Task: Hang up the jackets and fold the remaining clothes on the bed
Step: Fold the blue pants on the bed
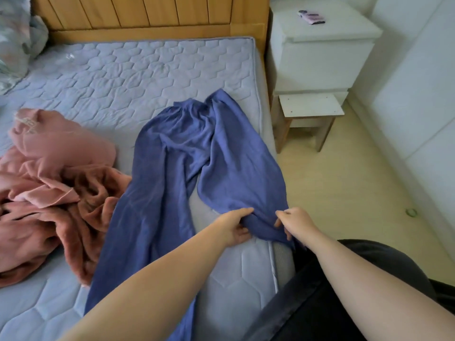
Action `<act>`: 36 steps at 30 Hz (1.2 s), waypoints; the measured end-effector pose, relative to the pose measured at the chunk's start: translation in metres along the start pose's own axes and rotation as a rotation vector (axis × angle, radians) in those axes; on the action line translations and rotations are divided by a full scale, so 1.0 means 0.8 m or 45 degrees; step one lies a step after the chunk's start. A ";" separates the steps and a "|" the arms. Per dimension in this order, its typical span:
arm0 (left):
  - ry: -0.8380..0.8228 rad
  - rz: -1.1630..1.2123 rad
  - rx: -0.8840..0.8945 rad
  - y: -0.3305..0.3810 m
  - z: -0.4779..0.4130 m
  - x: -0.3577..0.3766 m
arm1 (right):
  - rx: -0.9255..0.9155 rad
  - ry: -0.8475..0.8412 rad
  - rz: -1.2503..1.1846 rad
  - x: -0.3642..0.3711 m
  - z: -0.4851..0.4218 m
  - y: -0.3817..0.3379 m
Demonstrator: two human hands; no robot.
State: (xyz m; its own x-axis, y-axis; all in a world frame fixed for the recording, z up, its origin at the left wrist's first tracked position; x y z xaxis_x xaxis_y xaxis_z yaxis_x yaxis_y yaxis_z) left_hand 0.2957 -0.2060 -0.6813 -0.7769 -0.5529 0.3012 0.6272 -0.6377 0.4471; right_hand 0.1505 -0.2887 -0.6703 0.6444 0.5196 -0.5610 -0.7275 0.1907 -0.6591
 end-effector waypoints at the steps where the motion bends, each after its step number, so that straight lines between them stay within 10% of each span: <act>1: -0.017 0.072 0.034 0.001 -0.003 0.005 | 0.030 0.009 -0.034 -0.005 -0.005 0.009; 7: -0.185 0.085 0.134 0.007 0.003 0.032 | 0.096 0.158 -0.266 -0.029 -0.038 0.019; 15: -0.182 -0.161 0.026 0.010 0.020 0.018 | 0.210 -0.193 -0.713 -0.006 -0.065 0.018; 19: 0.129 -1.302 0.031 0.036 0.022 -0.012 | 0.291 -0.204 -0.667 -0.016 -0.067 0.020; 24: 0.698 -2.109 0.874 0.107 0.032 0.040 | 0.237 0.070 -0.227 -0.048 -0.074 0.032; 30: 0.038 -2.385 1.138 0.119 -0.023 0.149 | -0.076 -0.056 -0.572 -0.068 -0.060 -0.002; 36: 0.113 -2.780 1.234 0.136 -0.055 0.191 | -0.069 -0.178 -0.585 -0.072 -0.054 0.001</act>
State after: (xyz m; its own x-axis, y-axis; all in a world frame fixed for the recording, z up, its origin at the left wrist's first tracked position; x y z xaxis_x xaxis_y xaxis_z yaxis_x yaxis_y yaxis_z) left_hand 0.2476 -0.3836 -0.6235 0.0090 0.2704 -0.9627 -0.9734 0.2226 0.0535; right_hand 0.1231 -0.3549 -0.6601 0.8560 0.4990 -0.1352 -0.3589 0.3853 -0.8502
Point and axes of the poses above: each hand's wrist, its own z-axis away from the middle knuckle, its own x-axis out of the palm, y = z × x, the point moved 5 cm from there along -z, towards the middle knuckle, and after that the axes turned 1 degree about -z, right-handed, at the moved point
